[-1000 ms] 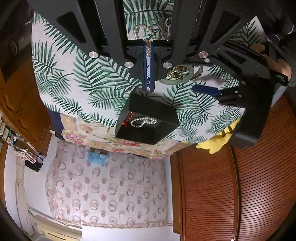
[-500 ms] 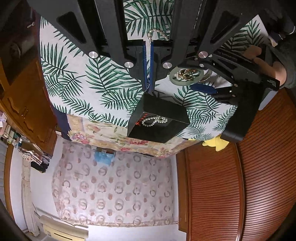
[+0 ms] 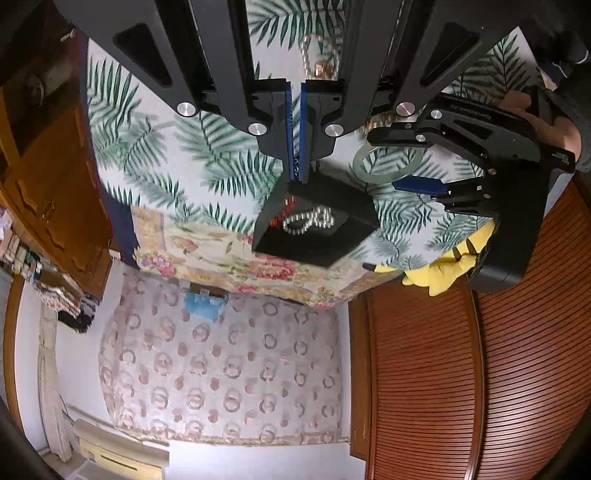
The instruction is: Organize jewelry
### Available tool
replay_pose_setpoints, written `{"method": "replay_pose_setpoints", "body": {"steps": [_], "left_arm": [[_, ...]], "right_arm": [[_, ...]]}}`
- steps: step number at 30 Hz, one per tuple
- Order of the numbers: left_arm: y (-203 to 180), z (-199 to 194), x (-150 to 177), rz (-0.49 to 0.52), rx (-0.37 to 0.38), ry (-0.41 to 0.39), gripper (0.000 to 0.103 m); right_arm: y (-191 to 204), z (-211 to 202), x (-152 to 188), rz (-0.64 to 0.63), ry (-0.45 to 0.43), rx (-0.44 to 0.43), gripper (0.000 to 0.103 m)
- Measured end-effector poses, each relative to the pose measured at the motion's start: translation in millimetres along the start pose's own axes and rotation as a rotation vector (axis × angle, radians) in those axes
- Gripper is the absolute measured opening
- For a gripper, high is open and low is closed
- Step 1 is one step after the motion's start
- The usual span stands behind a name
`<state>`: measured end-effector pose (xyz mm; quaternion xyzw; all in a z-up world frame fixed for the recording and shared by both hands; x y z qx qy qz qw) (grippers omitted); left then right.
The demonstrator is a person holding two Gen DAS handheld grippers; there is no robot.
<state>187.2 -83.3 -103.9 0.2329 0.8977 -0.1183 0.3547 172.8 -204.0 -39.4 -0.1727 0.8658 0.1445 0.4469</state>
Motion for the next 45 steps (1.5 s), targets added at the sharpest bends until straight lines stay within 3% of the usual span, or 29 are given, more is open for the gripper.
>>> {"method": "replay_pose_setpoints", "body": {"steps": [10,18,28,32,45], "left_arm": [[33,-27,-31,0.013,-0.090,-0.047,0.069],[50,-39,-45,0.000,-0.111,-0.068,0.069],[61,-46,-56,0.015,-0.148,-0.077,0.069],[63,-39,-59,0.013,-0.157,-0.071,0.069],[60,9,-78,0.033,-0.182,-0.027,0.069]], "right_arm": [[2,32,-64,-0.007,-0.021,-0.036,0.003],[7,67,-85,-0.069,0.008,-0.045,0.003],[-7,109,-80,0.028,0.098,-0.061,0.005],[-15,114,-72,0.054,0.092,-0.049,0.034],[-52,96,-33,0.101,0.102,0.004,0.035]]}}
Point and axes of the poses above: each gripper's, at about its wrist camera, not at the fingertips, and z roughly the way its jaws point, y to its left, x to its underside, the point moved 6 cm from there along z, roughly the way its jaws point, and after that the axes turned 8 degrees about z, right-handed, at the moved point
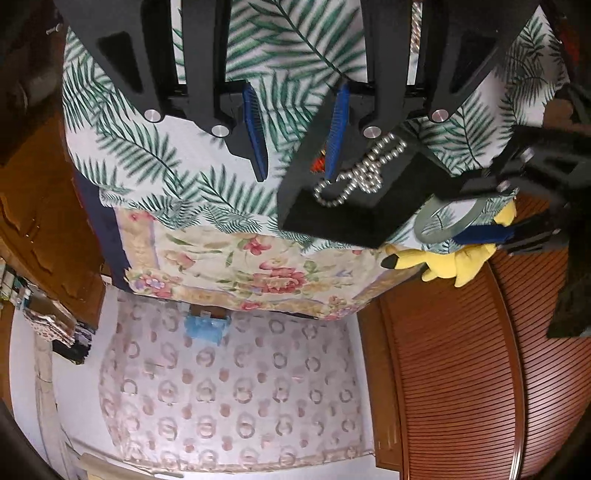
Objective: Organize jewelry
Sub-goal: 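Lower the jade bangle into the black box and open the left tool, then move the left tool back to the pile over the silver bangle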
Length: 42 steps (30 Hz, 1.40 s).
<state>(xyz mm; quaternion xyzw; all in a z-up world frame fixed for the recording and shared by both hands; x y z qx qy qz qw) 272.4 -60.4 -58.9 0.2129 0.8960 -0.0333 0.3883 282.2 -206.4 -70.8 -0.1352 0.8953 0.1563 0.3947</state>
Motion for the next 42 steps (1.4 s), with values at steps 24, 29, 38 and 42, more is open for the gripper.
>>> {"method": "replay_pose_setpoints", "body": {"steps": [24,29,38,42], "left_arm": [[-11,39,-7,0.021,-0.015,0.059,0.076],[-15,21,0,0.025,-0.011,0.037,0.078],[-23,-21,52,0.008,0.031,0.016,0.078],[-33,-31,82,-0.016,0.067,0.030,0.078]], "right_arm": [[-13,-27,52,-0.025,0.018,-0.002,0.035],[0,-33,64,-0.028,0.032,-0.024,0.035],[14,-41,110,-0.020,0.100,-0.033,0.035],[16,-43,128,-0.012,0.120,-0.026,0.035]]}}
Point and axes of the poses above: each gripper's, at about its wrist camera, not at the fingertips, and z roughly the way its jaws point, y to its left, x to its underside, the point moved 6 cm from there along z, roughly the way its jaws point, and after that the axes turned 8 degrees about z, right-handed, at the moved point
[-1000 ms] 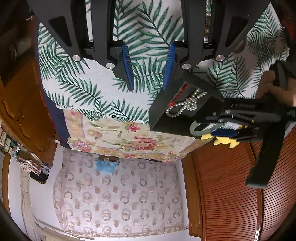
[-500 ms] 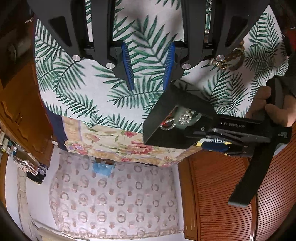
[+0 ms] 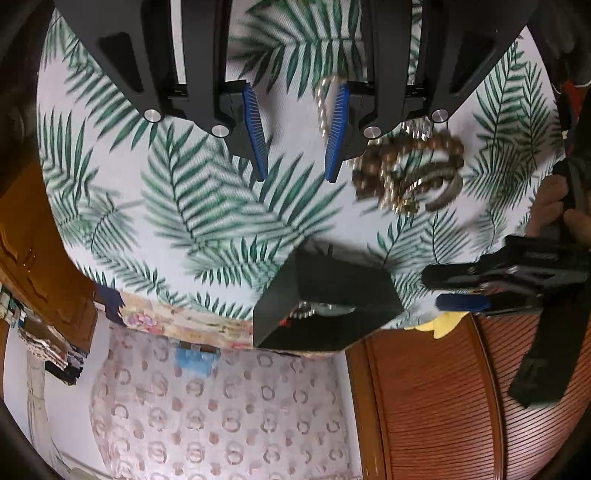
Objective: Organize jewelry
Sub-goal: 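Move the left tool back to the pile over the silver bangle, then close the left tool on the silver bangle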
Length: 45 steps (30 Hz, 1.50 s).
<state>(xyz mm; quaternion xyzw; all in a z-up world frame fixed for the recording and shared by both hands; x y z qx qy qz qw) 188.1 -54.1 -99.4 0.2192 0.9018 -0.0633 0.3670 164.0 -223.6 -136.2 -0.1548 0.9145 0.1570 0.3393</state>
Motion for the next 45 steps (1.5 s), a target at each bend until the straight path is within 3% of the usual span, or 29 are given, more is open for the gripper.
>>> {"method": "replay_pose_setpoints", "body": {"steps": [10,15,28,34,38,45], "left_arm": [[-29,-7,37,-0.032,0.057,0.025,0.078],[-37,-1,46,-0.054,0.073,0.043,0.078],[-43,13,50,-0.090,0.071,0.062,0.078],[-47,20,48,-0.081,0.058,0.071,0.071],[-44,20,48,-0.086,0.058,0.065,0.057],[-42,5,56,-0.097,0.104,0.057,0.056]], "right_arm": [[12,-19,20,-0.003,-0.008,0.015,0.035],[10,-33,32,0.061,-0.031,0.006,0.035],[14,-38,55,0.079,-0.050,0.010,0.035],[17,-39,55,0.063,-0.052,0.006,0.035],[18,-38,55,0.057,-0.047,0.003,0.035],[18,-36,55,0.052,-0.038,0.003,0.035]]}}
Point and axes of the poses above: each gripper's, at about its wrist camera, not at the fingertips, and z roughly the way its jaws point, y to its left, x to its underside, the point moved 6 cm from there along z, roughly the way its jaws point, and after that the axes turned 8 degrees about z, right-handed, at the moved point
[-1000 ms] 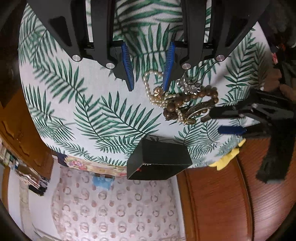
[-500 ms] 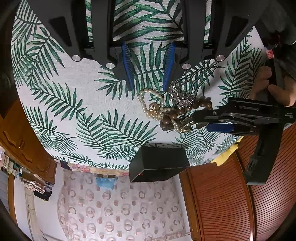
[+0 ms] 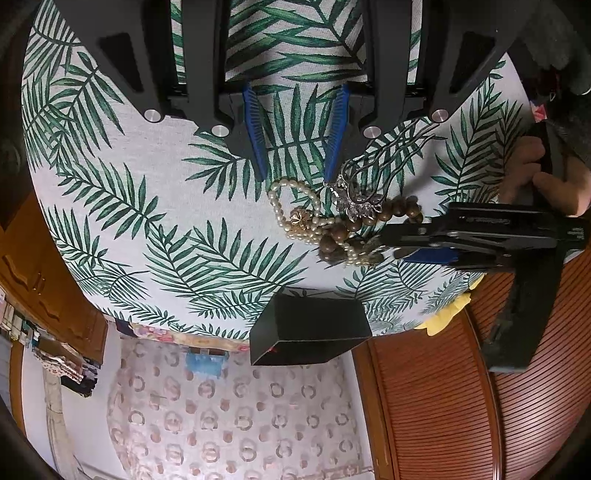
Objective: Organize jewelry
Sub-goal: 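Close the left tool on the silver bangle, then lift the silver bangle with the left tool while the right tool grasps silver earrings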
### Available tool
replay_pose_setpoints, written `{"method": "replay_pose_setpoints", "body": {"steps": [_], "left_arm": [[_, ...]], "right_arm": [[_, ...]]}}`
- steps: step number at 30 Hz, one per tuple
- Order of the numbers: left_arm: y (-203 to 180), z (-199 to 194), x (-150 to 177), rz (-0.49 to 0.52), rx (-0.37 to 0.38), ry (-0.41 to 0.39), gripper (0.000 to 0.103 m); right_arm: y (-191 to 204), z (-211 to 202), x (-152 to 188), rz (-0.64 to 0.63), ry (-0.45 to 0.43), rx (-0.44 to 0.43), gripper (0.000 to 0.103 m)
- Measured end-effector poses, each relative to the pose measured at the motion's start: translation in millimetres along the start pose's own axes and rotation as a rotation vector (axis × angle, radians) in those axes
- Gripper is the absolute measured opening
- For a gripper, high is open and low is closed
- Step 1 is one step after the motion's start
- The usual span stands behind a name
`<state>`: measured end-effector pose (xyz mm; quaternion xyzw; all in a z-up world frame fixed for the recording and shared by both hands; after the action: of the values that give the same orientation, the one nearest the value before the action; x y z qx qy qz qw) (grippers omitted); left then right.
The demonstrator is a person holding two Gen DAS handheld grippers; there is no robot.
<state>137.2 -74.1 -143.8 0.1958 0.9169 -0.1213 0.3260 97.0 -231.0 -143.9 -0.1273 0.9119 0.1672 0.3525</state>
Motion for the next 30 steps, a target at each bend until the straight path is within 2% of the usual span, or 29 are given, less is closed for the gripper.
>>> {"method": "replay_pose_setpoints", "body": {"steps": [6,11,17,30], "left_arm": [[0,-23,11,-0.008,0.030,-0.024,0.056],[3,-37,15,-0.007,0.011,-0.051,0.056],[9,-44,17,-0.003,-0.010,-0.068,0.056],[10,-49,19,-0.013,0.006,-0.089,0.056]], "right_arm": [[4,3,-1,-0.018,0.014,0.005,0.035],[17,7,-11,-0.052,0.022,-0.020,0.035],[29,19,-15,-0.092,0.054,-0.033,0.035],[34,38,-14,-0.120,0.131,-0.087,0.035]]}}
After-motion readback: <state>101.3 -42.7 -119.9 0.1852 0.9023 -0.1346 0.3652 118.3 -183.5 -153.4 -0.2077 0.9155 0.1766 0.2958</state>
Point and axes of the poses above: each gripper's, at about its wrist camera, not at the fingertips, and z roughly the way its jaws point, y to its left, x to its underside, the point moved 6 cm from there along z, roughly the way its jaws point, and after that the axes turned 8 degrees about z, right-handed, at the moved point
